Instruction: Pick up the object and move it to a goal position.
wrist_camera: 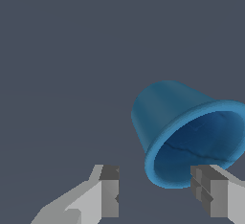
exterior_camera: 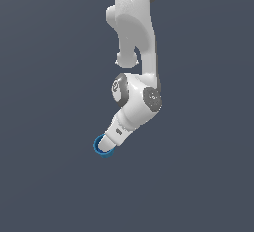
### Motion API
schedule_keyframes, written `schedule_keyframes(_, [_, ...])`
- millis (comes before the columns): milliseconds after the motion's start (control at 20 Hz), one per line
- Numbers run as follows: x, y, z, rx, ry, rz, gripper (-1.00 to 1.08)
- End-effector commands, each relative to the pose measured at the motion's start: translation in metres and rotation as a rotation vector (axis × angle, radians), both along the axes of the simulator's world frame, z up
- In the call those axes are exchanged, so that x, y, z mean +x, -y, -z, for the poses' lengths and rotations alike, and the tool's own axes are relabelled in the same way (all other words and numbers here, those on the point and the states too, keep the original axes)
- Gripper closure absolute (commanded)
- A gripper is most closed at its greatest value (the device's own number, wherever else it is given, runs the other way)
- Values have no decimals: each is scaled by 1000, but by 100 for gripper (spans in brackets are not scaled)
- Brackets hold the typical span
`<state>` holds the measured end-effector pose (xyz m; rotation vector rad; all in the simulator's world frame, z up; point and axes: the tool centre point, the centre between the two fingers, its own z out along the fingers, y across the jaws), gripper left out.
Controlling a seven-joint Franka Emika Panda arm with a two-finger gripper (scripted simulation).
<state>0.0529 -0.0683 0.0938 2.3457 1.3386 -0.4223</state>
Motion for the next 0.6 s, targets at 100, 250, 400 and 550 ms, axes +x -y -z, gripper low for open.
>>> schedule_keyframes(100, [0, 4, 7, -1, 0, -1, -20])
schedule_keyframes(250, [-1, 11, 19, -2, -2, -5, -20])
schedule_keyframes(400, [-2, 15, 26, -3, -3, -7, -20])
schedule_keyframes(550, [-2, 15, 26, -3, -3, -7, 108])
